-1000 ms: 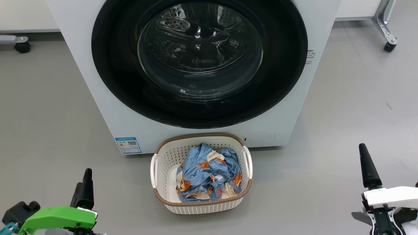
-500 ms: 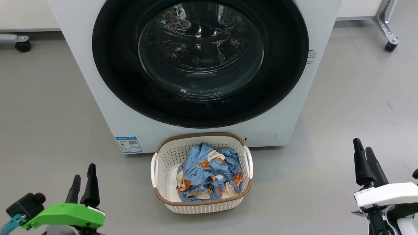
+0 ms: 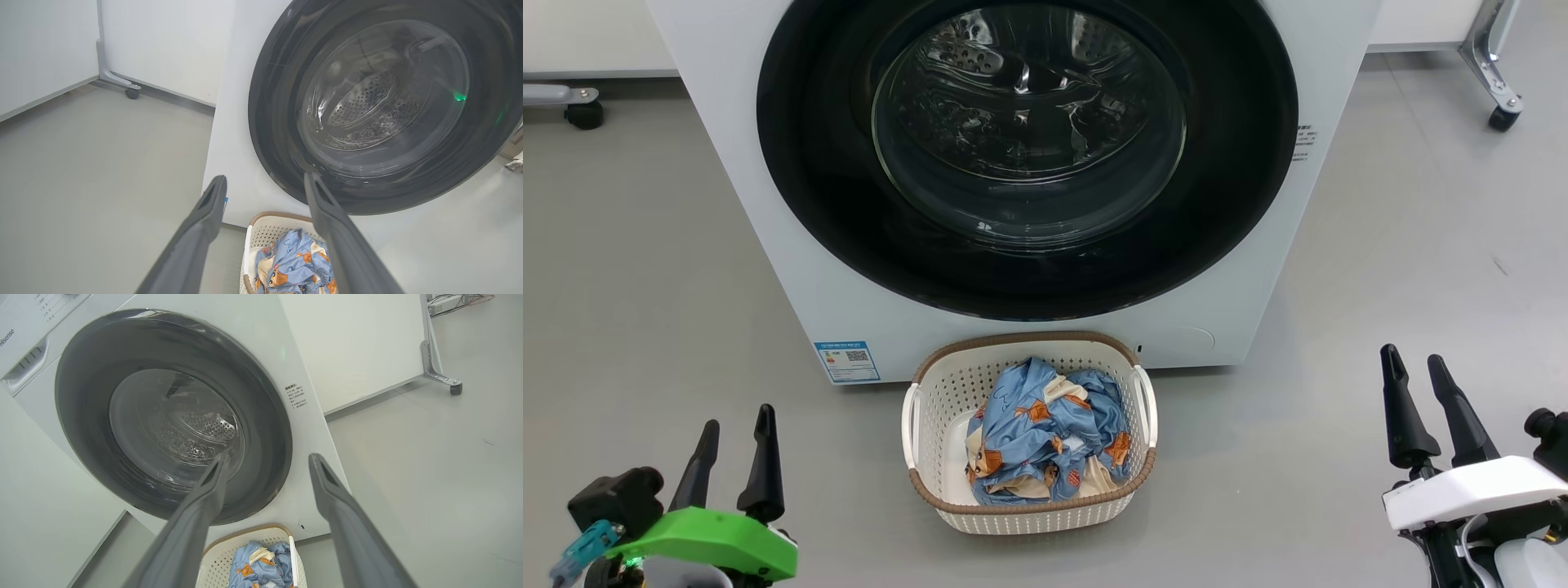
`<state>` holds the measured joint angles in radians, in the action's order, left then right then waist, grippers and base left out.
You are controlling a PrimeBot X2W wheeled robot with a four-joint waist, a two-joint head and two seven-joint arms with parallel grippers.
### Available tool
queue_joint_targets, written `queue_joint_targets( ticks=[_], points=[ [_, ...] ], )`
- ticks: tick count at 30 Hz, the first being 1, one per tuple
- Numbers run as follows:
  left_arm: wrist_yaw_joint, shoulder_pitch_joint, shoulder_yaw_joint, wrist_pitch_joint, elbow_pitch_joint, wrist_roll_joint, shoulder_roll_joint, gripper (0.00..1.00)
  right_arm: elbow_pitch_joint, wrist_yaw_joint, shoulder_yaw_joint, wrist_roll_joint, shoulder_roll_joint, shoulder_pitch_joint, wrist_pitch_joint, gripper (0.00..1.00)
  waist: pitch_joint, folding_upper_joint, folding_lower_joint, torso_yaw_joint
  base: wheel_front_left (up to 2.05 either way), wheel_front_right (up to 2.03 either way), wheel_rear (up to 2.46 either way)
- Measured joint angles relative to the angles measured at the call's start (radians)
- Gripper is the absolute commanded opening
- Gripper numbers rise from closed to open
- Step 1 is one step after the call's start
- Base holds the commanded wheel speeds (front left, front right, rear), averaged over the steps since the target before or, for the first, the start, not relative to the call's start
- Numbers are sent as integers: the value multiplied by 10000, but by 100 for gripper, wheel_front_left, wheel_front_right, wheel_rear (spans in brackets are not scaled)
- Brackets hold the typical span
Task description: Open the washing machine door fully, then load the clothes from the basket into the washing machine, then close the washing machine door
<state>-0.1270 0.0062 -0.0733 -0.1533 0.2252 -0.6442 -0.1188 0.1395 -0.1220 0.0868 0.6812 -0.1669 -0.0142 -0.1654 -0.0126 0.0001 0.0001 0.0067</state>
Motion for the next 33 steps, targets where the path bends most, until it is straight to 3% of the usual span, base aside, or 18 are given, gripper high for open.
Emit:
queue_joint_targets(
  ticks=[24,33],
  points=[
    [-2,184,-215,-872,-81,3777,-59,100,382,-2,265,-2938,-31,-360,-736,100,-51,0,0,21,0,0,0],
    [-4,267,-238,-974,-48,4151,-56,100,744,-2,389,-3187,-56,-365,-848,100,-30,0,0,51,0,0,0]
  ],
)
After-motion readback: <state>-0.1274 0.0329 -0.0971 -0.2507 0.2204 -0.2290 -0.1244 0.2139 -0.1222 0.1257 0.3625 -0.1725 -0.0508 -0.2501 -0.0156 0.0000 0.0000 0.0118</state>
